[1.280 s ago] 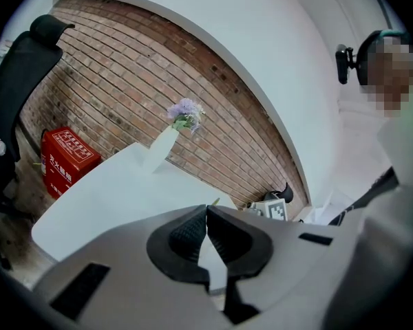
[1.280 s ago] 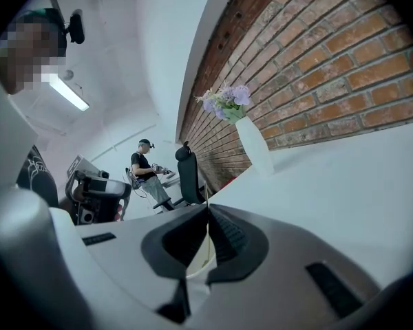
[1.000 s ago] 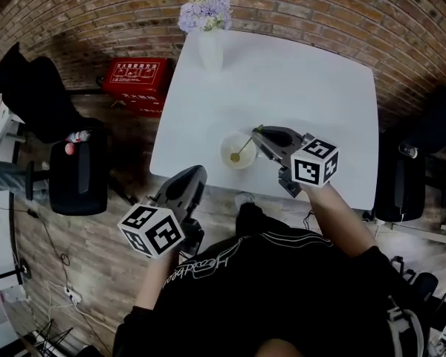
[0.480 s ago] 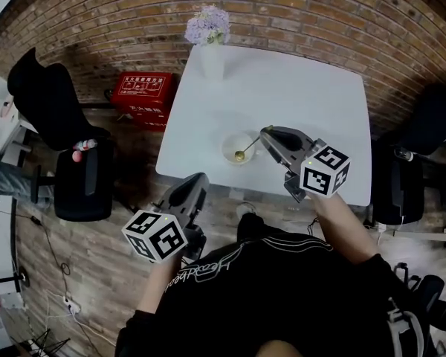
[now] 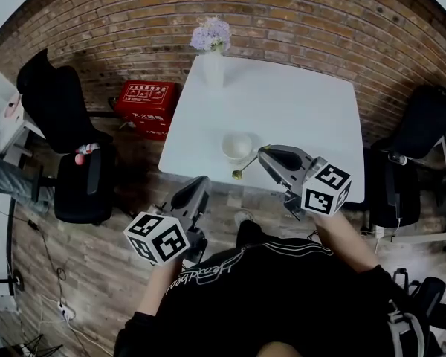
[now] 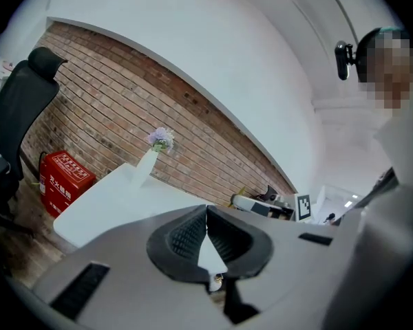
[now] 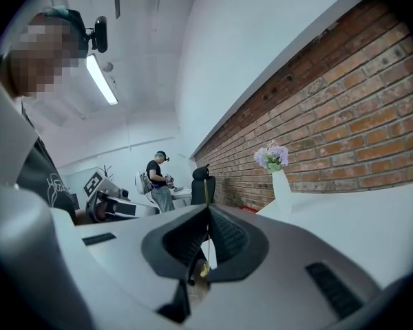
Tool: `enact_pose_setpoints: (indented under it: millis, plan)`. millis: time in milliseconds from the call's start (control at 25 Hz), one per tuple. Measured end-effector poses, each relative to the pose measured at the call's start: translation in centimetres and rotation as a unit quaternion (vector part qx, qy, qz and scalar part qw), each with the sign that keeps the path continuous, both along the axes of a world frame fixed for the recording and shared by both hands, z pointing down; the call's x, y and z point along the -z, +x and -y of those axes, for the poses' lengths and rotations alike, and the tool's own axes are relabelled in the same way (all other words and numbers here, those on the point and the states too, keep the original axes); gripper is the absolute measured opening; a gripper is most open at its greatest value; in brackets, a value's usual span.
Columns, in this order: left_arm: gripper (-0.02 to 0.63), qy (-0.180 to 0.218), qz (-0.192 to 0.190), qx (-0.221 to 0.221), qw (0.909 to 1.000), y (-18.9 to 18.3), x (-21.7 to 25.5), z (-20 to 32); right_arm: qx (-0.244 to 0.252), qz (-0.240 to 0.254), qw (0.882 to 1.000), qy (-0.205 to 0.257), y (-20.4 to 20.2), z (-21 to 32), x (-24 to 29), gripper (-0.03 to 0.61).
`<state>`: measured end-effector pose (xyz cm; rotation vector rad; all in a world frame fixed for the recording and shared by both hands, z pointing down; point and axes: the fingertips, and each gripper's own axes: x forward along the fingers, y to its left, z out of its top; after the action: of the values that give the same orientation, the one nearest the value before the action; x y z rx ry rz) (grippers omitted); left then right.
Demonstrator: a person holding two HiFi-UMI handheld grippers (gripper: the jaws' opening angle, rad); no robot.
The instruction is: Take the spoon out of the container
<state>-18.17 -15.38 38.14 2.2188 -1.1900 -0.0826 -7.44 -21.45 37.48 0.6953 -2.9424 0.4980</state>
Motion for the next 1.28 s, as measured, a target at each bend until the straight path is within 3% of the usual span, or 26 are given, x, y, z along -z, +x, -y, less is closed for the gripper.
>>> enact_pose_setpoints:
  millis: [480, 1280]
  plan:
    - [0.005, 0.002, 0.005, -0.006, 1.0, 0.4, 0.1, -3.5, -0.006, 0.009, 1.0, -0.011, 0.2, -4.9, -0.4, 0.0]
    - [0.005, -0.004, 0.008, -0.01, 0.9999, 1.2, -0.3, -3.9, -0.019, 0.014, 1.0, -0.015, 1.1, -5.2, -0.6, 0.0]
